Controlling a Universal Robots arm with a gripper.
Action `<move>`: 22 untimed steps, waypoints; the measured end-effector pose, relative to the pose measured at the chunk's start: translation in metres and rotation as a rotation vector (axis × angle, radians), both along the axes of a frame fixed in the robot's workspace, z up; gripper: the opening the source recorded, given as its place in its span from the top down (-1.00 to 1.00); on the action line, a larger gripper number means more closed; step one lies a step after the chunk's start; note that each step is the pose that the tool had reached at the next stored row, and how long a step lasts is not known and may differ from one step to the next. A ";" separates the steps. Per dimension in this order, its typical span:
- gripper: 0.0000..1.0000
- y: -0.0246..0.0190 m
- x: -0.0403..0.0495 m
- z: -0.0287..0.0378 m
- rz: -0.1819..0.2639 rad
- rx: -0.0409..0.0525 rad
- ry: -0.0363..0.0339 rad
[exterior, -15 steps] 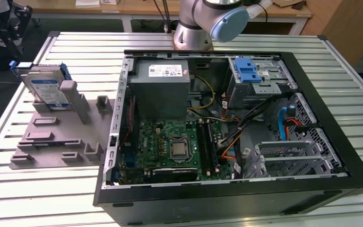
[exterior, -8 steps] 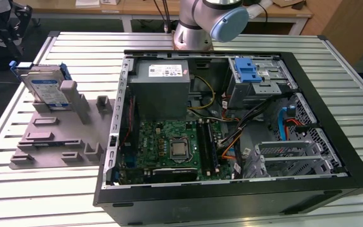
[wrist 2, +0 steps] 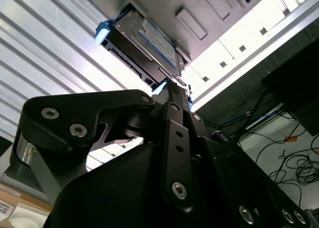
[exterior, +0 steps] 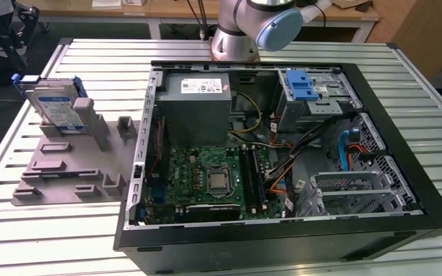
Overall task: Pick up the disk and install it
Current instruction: 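Pick up the disk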
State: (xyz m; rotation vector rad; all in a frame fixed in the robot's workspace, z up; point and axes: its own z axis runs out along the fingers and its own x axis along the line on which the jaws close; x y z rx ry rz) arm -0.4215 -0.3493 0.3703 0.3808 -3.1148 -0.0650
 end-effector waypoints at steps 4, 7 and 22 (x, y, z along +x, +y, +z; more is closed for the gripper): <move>0.79 0.0000 0.0000 0.0000 0.009 0.0000 0.0000; 0.79 0.0000 0.0000 0.0000 0.011 0.0000 0.0001; 0.79 0.0000 0.0000 0.0000 0.020 0.0000 0.0000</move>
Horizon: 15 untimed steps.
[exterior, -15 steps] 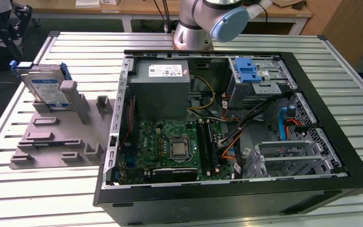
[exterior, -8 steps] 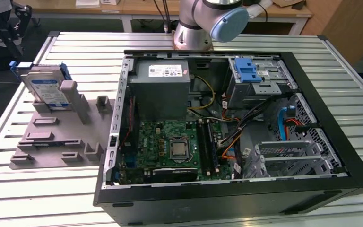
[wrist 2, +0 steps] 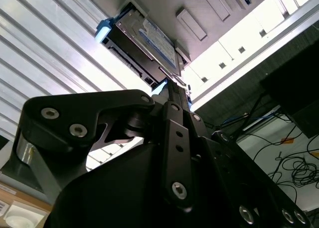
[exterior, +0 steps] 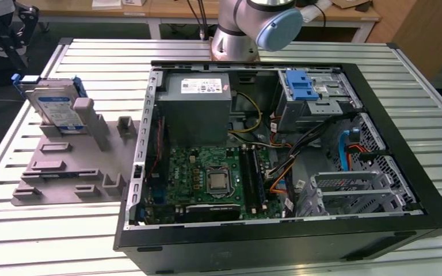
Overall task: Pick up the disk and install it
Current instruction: 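Pick up the disk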
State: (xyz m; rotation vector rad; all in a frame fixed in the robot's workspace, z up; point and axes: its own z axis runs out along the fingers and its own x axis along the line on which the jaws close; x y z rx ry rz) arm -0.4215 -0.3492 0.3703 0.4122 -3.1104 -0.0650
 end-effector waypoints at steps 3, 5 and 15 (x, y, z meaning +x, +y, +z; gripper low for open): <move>0.79 0.0000 0.0000 0.0000 0.003 0.0000 0.0000; 0.79 0.0000 0.0000 0.0000 0.005 0.0000 0.0000; 0.79 0.0000 0.0000 0.0000 0.023 0.0000 0.0000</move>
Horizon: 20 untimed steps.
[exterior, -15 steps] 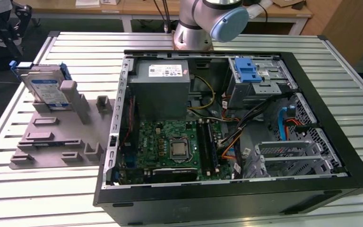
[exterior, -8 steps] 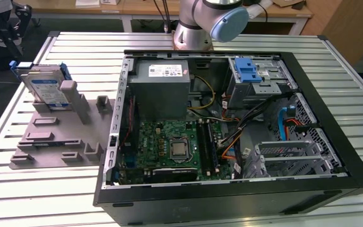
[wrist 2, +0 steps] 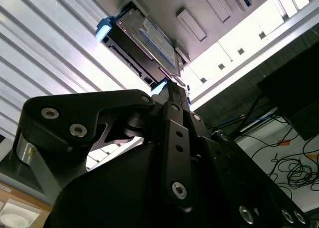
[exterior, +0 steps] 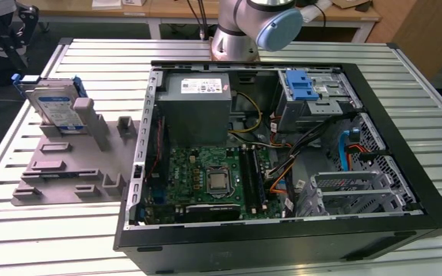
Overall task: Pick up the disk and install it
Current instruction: 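Pick up the disk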
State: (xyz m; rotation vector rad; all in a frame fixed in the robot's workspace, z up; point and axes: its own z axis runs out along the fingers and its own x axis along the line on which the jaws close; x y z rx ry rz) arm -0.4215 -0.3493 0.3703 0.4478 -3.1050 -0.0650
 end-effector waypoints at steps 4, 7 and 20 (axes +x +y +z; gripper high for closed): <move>0.79 0.0000 0.0000 0.0000 0.005 0.0000 0.0000; 0.79 0.0000 0.0000 0.0000 0.008 0.0000 0.0001; 0.79 0.0000 0.0000 0.0000 0.021 0.0000 0.0000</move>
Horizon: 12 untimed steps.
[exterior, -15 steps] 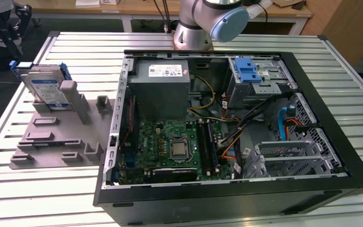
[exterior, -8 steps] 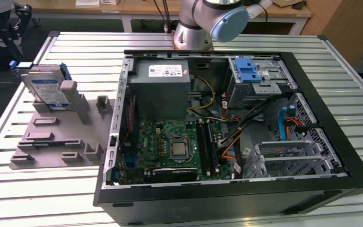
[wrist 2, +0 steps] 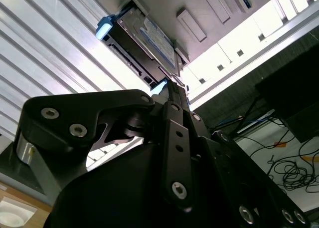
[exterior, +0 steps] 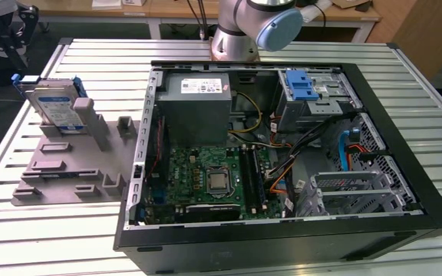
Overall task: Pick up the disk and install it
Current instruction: 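Pick up the disk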
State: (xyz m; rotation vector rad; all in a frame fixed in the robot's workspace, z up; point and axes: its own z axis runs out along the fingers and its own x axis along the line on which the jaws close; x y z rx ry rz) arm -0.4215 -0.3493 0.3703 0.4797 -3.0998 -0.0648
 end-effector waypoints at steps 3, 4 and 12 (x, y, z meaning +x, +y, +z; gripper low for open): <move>0.79 0.0000 0.0000 0.0000 0.003 0.0000 0.0000; 0.79 0.0000 0.0000 0.0000 0.004 0.0000 0.0000; 0.79 0.0000 0.0000 0.0000 0.011 0.0000 0.0000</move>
